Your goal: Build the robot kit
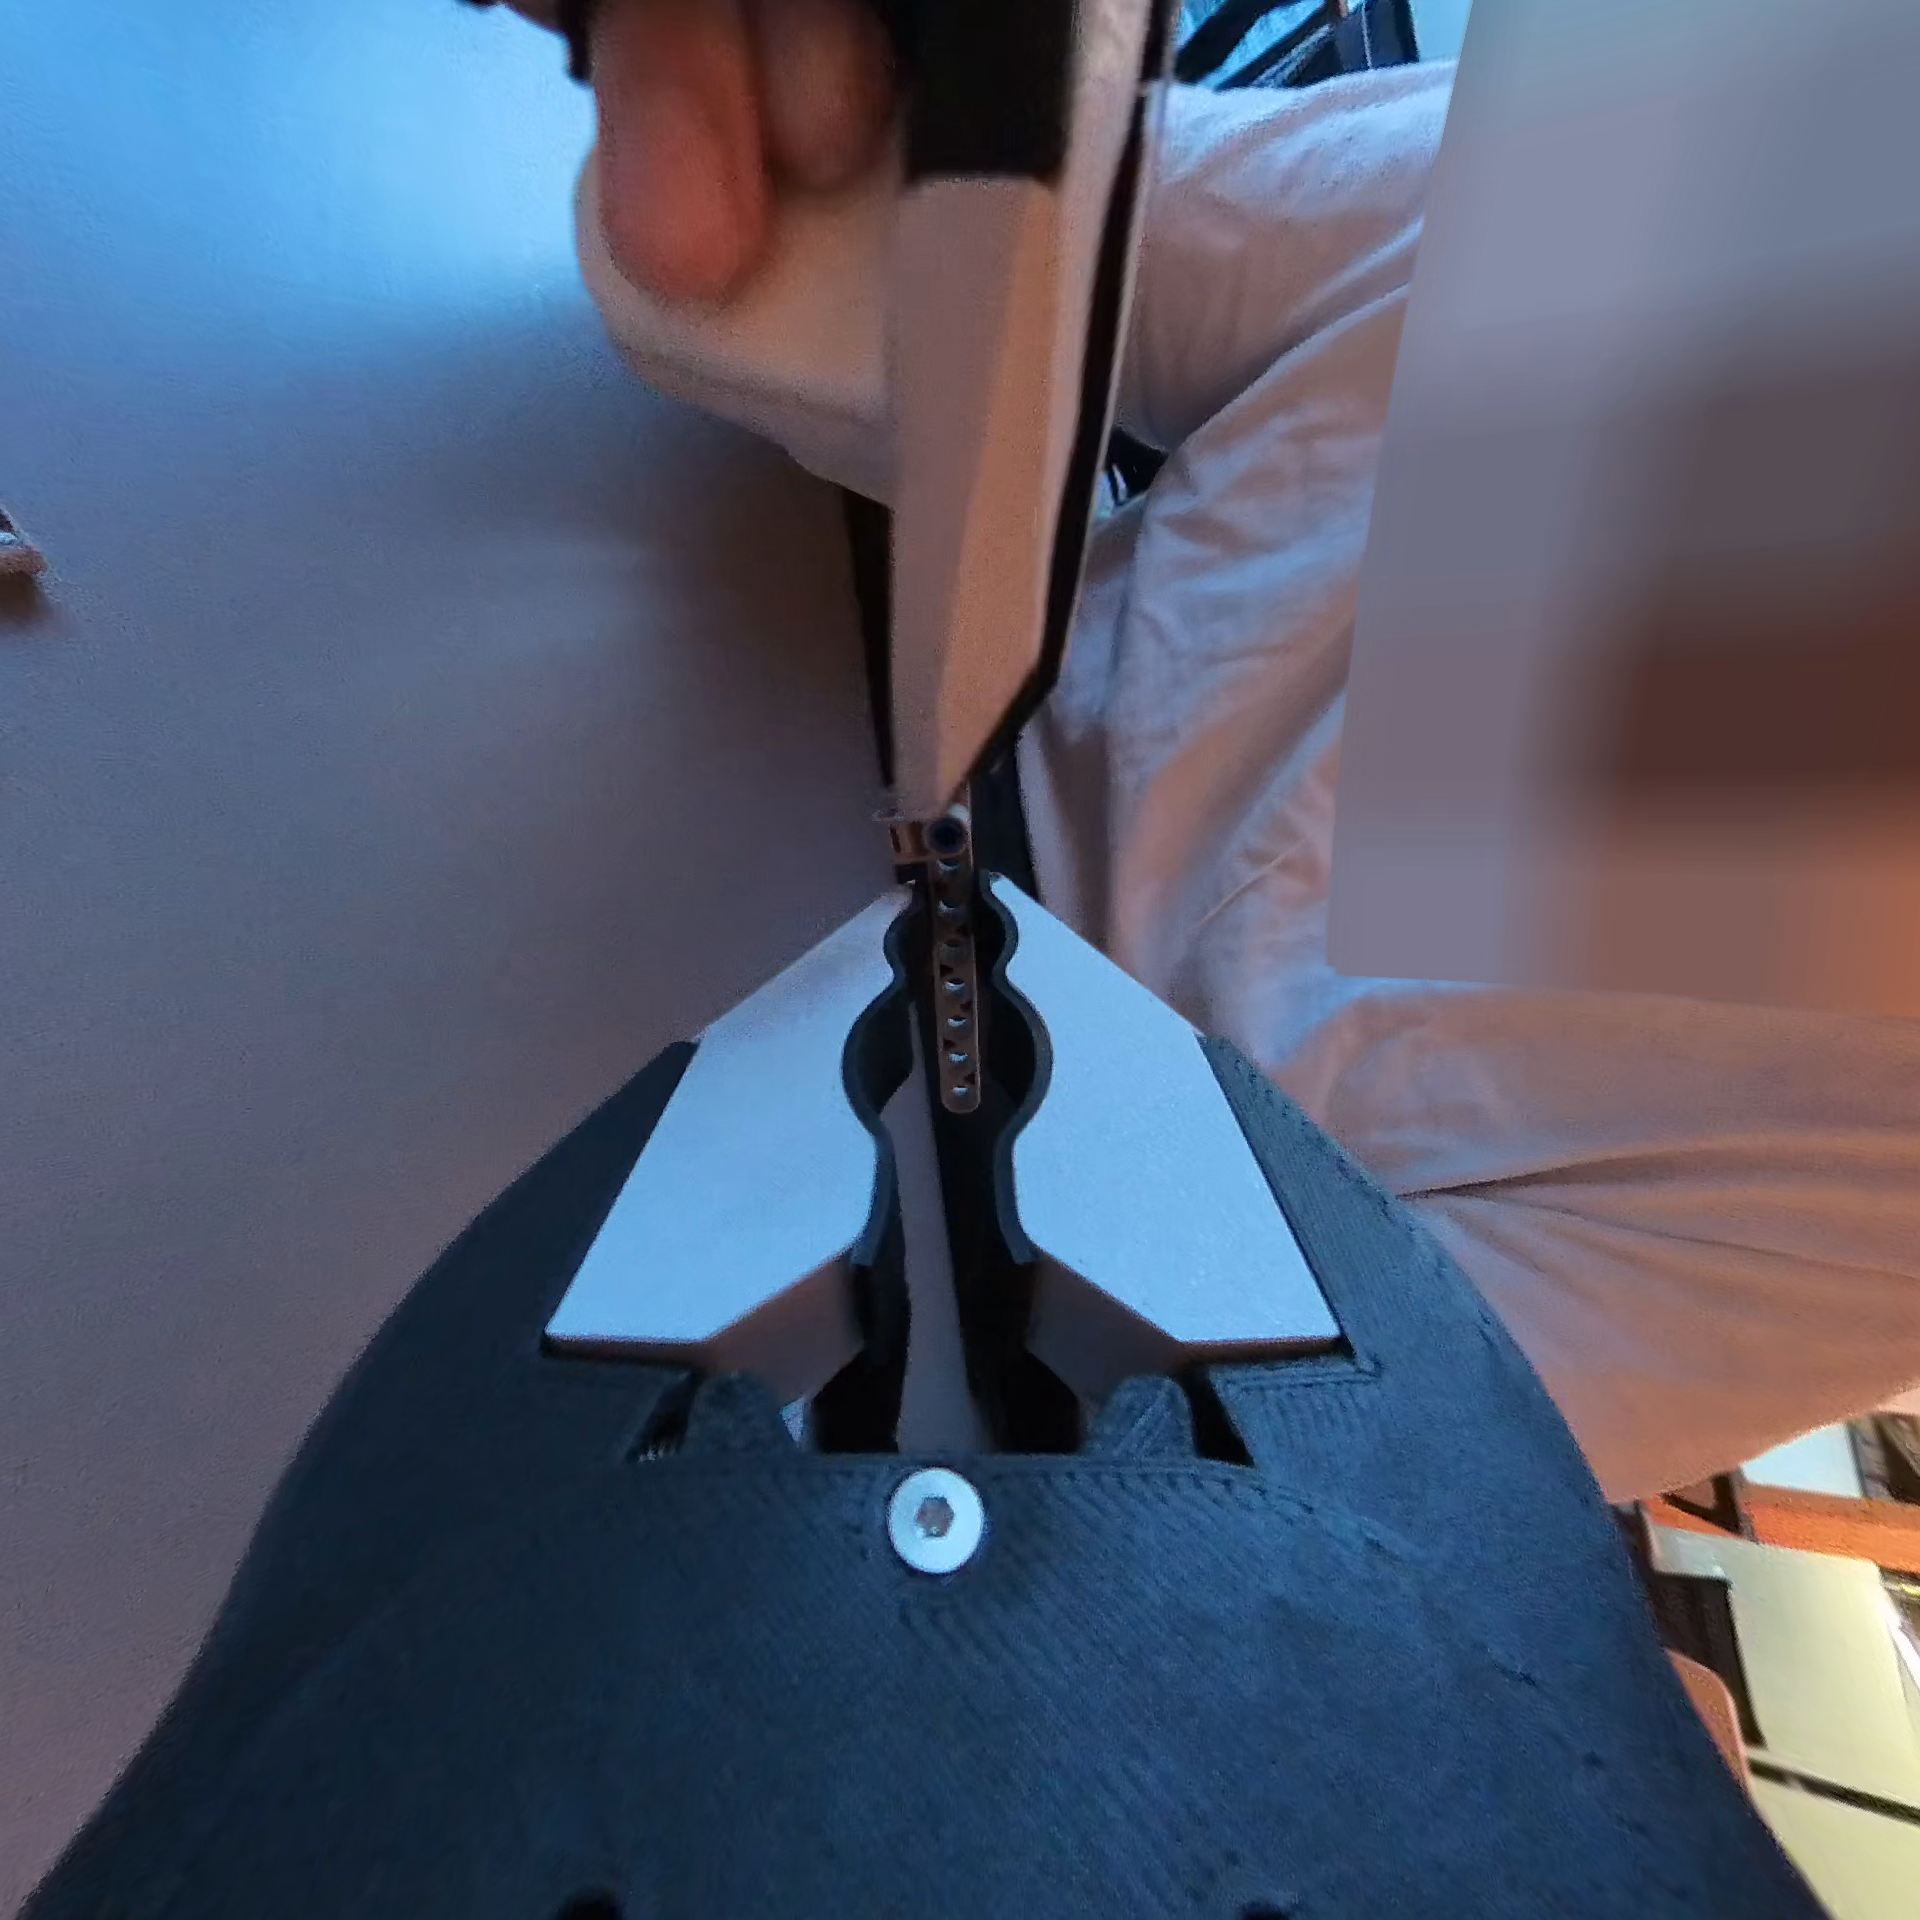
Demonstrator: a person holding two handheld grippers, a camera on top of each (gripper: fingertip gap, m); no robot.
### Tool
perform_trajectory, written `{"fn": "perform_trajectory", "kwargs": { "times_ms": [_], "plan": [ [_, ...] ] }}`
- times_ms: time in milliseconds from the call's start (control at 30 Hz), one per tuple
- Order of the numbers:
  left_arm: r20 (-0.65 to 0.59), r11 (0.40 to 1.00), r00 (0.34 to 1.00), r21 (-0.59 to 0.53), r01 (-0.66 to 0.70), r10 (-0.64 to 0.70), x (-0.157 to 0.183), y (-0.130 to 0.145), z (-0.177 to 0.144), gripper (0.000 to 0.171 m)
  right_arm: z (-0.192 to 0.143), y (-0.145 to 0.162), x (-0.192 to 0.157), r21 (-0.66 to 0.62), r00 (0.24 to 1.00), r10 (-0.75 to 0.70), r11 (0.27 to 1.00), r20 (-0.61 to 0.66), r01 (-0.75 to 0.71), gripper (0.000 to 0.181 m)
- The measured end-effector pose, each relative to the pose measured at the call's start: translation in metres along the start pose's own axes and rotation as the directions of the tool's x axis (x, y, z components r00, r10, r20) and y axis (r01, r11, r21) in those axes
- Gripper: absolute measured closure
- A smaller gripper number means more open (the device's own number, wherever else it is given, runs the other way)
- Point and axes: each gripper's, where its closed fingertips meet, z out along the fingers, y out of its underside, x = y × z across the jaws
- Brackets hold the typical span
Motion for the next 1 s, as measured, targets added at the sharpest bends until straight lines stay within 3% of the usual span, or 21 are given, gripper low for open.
{"fn": "perform_trajectory", "kwargs": {
  "times_ms": [233, 867, 1000],
  "plan": [
    [-0.035, 1.000, 0.999, -0.010, 0.019, -0.020, 0.001, 0.001, 0.003, 0.166, 0.010, 0.001, -0.004, -0.070, 0.999, -0.047, 0.996, -0.005, 0.047, 0.156],
    [-0.071, 0.996, 0.996, -0.079, 0.038, -0.044, 0.001, 0.009, 0.012, 0.166, 0.017, 0.010, -0.014, -0.151, 0.992, -0.118, 0.981, 0.046, 0.123, 0.158],
    [-0.052, 0.998, 0.997, -0.037, 0.055, -0.057, -0.003, 0.006, 0.004, 0.167, 0.017, 0.011, -0.005, -0.129, 1.000, 0.014, 0.992, 0.028, -0.010, 0.156]
  ]
}}
